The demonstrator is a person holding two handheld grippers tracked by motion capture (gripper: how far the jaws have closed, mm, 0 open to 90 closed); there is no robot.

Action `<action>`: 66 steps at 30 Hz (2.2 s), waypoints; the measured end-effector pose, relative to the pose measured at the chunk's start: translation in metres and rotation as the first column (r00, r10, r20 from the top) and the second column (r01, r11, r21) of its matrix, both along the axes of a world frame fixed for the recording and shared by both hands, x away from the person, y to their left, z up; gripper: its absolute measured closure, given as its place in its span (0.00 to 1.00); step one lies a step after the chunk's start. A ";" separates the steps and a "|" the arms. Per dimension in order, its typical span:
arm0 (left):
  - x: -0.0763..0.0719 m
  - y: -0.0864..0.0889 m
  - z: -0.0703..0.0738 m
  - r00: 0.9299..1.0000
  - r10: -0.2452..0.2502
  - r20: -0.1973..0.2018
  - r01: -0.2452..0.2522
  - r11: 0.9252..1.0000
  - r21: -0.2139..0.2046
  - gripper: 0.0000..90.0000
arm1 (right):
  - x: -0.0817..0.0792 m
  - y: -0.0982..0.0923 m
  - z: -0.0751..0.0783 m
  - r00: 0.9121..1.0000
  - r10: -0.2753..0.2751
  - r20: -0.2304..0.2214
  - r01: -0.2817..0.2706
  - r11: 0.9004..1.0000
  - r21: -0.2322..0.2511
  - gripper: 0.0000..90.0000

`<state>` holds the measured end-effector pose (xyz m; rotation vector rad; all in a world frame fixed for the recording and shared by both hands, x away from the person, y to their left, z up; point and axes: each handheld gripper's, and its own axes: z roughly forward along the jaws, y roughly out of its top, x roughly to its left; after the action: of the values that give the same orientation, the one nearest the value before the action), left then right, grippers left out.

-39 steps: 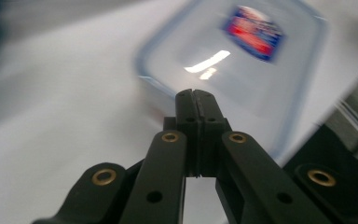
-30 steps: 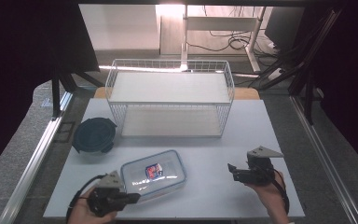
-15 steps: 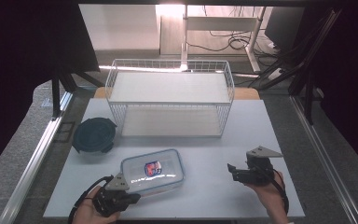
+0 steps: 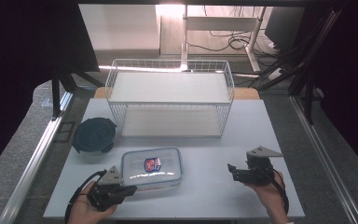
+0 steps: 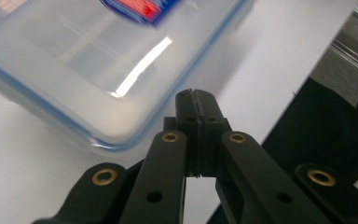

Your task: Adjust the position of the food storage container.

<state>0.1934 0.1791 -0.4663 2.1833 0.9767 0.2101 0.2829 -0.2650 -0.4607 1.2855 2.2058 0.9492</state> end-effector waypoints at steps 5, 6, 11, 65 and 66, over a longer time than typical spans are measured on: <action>0.015 0.031 0.006 0.987 0.161 -0.018 -0.162 0.985 -0.055 1.00 | -0.001 0.001 0.002 1.000 0.000 0.003 0.000 1.000 0.002 0.20; 0.019 0.037 0.004 0.980 0.195 -0.036 -0.197 0.979 -0.061 1.00 | -0.001 0.001 0.002 1.000 0.002 0.005 -0.002 1.000 0.003 0.20; 0.039 0.055 -0.016 0.950 0.292 -0.108 -0.296 0.955 -0.020 1.00 | 0.000 -0.001 0.001 1.000 -0.004 0.002 0.004 1.000 0.003 0.20; 0.088 0.020 -0.004 0.960 0.258 -0.112 -0.274 0.946 -0.172 1.00 | -0.005 0.013 0.008 0.998 0.030 0.054 -0.032 0.999 0.028 0.22; 0.086 0.021 -0.003 0.961 0.258 -0.104 -0.273 0.946 -0.176 0.98 | -0.005 0.015 0.007 0.998 0.031 0.051 -0.033 0.999 0.029 0.22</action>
<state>0.2793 0.2000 -0.4688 1.8960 1.2832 0.1498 0.2777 -0.2500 -0.4533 1.2293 2.1874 1.0197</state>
